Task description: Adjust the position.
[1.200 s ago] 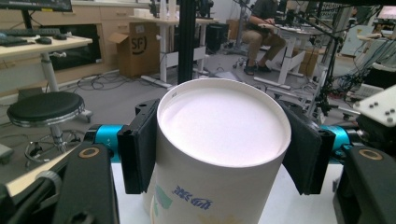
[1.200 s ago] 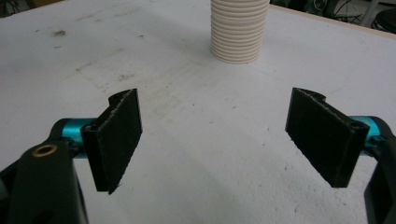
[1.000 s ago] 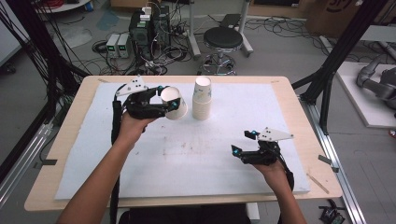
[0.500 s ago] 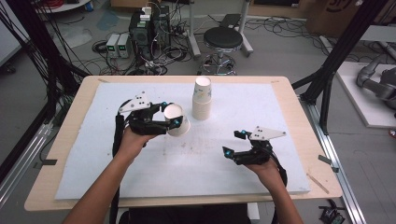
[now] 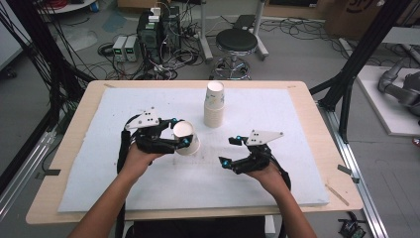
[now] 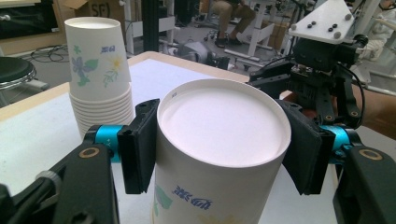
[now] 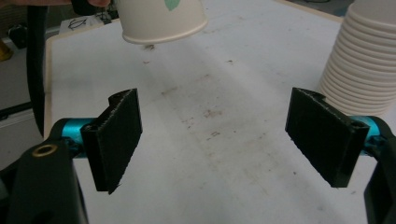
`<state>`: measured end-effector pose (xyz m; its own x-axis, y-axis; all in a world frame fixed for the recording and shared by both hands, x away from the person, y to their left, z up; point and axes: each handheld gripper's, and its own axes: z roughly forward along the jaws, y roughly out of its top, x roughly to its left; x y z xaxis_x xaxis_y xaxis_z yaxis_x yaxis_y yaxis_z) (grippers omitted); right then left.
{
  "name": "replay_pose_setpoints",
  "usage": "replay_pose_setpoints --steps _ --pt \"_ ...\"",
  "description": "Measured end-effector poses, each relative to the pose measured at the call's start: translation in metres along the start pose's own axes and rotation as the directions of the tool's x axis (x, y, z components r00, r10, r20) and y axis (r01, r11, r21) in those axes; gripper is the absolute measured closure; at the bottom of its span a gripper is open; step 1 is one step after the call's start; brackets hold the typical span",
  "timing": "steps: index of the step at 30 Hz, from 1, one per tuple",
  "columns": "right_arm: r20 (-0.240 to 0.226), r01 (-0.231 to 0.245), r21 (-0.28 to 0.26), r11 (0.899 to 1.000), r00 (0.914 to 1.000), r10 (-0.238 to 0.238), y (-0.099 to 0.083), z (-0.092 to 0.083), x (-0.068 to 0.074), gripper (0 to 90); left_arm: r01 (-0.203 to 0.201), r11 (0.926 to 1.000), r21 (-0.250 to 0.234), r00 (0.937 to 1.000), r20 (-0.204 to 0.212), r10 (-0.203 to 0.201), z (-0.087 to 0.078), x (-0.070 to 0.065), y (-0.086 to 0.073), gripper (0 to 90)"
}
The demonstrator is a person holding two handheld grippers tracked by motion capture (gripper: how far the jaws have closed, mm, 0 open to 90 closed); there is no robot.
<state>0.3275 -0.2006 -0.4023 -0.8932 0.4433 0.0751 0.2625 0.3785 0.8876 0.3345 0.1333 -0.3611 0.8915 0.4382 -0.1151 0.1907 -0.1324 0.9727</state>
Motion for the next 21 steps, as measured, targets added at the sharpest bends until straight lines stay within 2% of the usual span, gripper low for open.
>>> replay_pose_setpoints --steps 8,14,16,21 --pt "-0.069 0.048 -0.001 0.999 0.9964 -0.048 0.019 0.013 0.009 18.8 0.017 0.9998 0.007 0.9995 0.026 -0.017 0.002 -0.007 -0.005 35.2" --pt "-0.096 0.067 -0.009 0.998 0.9930 -0.068 0.021 0.022 0.015 18.8 0.013 0.9999 0.009 0.9980 0.061 -0.014 0.005 -0.010 -0.005 35.2" --pt "-0.125 0.070 -0.028 0.997 0.9894 -0.073 0.020 0.025 0.020 18.8 0.013 0.9999 0.008 0.9960 0.088 -0.014 0.007 -0.012 -0.006 35.3" --pt "-0.158 0.089 -0.016 0.996 0.9834 -0.091 0.020 0.033 0.025 18.8 0.003 0.9999 0.014 0.9918 0.127 -0.005 0.010 -0.016 -0.007 35.4"
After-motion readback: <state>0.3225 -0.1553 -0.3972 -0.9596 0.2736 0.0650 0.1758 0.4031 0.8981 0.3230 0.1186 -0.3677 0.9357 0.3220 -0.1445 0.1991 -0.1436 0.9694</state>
